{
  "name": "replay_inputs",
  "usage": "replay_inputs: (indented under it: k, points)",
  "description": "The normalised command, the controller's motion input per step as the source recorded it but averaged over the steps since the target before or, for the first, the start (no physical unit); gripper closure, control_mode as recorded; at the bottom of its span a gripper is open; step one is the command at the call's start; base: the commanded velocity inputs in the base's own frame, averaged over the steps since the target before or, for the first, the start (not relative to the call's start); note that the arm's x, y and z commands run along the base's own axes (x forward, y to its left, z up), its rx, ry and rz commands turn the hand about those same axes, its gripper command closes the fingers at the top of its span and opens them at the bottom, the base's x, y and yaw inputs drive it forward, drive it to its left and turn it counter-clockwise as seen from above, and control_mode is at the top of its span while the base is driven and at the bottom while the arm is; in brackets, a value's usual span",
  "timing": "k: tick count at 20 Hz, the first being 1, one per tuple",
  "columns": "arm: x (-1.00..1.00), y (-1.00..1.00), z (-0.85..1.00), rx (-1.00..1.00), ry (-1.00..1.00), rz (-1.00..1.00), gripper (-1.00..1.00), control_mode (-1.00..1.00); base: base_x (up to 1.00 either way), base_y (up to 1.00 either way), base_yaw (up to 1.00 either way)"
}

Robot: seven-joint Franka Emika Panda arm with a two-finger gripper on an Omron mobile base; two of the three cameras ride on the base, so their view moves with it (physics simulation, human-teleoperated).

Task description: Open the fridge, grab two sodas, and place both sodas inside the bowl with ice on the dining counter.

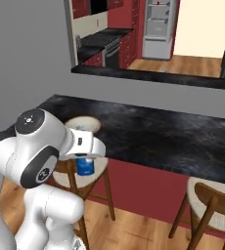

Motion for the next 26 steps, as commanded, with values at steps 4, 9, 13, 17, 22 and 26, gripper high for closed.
replay_inputs:
  k: [4,9,13,17,22,26]
  points:
    - [0.00,0.00,0.00,0.00,0.00,0.00,1.00,1.00,0.79,0.47,-0.21]
    - [0.00,0.00,0.00,0.00,0.00,0.00,1.00,1.00,0.81,0.27,-0.15]
    - [0.50,0.22,-0.02,0.00,0.08,-0.01,1.00,-1.00,0.45,0.13,-0.04]
    - [1.00,0.67,-0.04,0.00,0.16,0.00,1.00,-1.00,0.00,0.00,0.00]
    - [1.00,0.71,-0.07,0.00,0.16,0.03,1.00,-1.00,0.00,0.00,0.00]
    - [1.00,0.50,-0.09,-0.02,0.21,0.11,1.00,-1.00,0.00,0.00,0.00]
